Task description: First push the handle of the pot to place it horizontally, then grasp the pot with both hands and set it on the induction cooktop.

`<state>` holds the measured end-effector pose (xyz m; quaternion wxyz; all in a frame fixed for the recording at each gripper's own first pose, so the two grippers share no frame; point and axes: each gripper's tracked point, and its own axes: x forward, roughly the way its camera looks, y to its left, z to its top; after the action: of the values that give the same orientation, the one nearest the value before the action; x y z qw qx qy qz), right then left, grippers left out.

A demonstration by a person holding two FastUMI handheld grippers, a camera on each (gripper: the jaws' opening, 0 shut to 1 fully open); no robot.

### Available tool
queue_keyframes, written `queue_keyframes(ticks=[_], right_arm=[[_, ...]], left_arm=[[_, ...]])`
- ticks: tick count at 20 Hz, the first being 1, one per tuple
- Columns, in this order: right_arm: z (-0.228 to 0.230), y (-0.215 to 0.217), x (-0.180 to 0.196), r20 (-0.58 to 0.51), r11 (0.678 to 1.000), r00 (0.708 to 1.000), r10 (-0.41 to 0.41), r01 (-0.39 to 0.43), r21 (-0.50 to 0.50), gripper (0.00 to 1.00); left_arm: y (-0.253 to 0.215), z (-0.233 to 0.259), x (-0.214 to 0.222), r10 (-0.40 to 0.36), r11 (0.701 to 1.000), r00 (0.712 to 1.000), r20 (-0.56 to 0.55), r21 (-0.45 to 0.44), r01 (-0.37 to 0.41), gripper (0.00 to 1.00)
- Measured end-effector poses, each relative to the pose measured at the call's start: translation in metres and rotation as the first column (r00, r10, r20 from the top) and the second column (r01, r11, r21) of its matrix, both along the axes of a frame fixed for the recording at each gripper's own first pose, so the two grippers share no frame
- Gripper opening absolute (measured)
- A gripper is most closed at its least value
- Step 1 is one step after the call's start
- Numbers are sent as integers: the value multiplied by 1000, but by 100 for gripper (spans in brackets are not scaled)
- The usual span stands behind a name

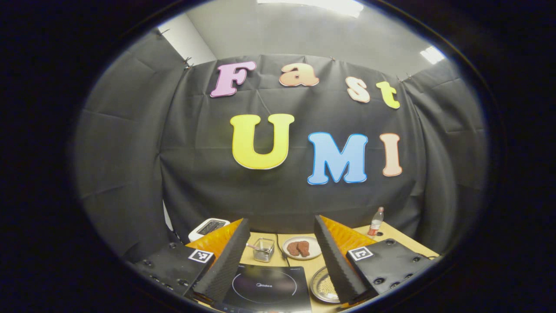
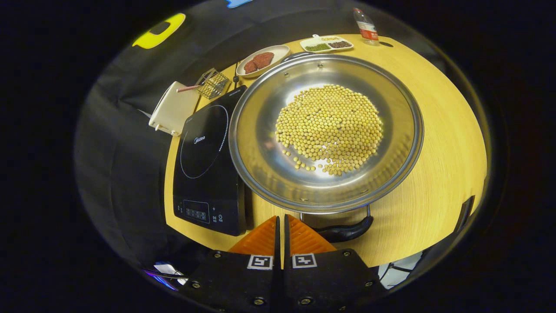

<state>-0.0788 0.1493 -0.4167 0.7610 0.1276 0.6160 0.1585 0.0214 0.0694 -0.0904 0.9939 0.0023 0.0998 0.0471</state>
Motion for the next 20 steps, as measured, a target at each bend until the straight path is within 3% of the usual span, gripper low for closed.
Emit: queue_keyframes(ticks=[1, 2, 8, 16, 20], right_arm=[[0, 3, 0, -6, 1000, 1000, -14, 14, 13, 2], [-1, 5, 2, -9, 999, 1000, -27, 27, 25, 2], [-5, 2, 5, -14, 994, 996, -84, 84, 63, 1], [-7, -40, 7, 30, 994, 993, -110, 110, -3, 1], [-8, -63, 7, 38, 990, 989, -140, 141, -20, 1]], left_arm=[[-1, -1, -1, 0, 1000, 1000, -2, 1, 0, 93], [-1, -1, -1, 1, 1000, 1000, -5, 3, -1, 97], [-7, 0, -6, -1, 1000, 1000, -10, 10, 1, 100], [-24, 4, -6, -29, 1000, 1000, -2, 4, 29, 97], [-33, 8, -6, -46, 999, 999, 4, 12, 46, 100]])
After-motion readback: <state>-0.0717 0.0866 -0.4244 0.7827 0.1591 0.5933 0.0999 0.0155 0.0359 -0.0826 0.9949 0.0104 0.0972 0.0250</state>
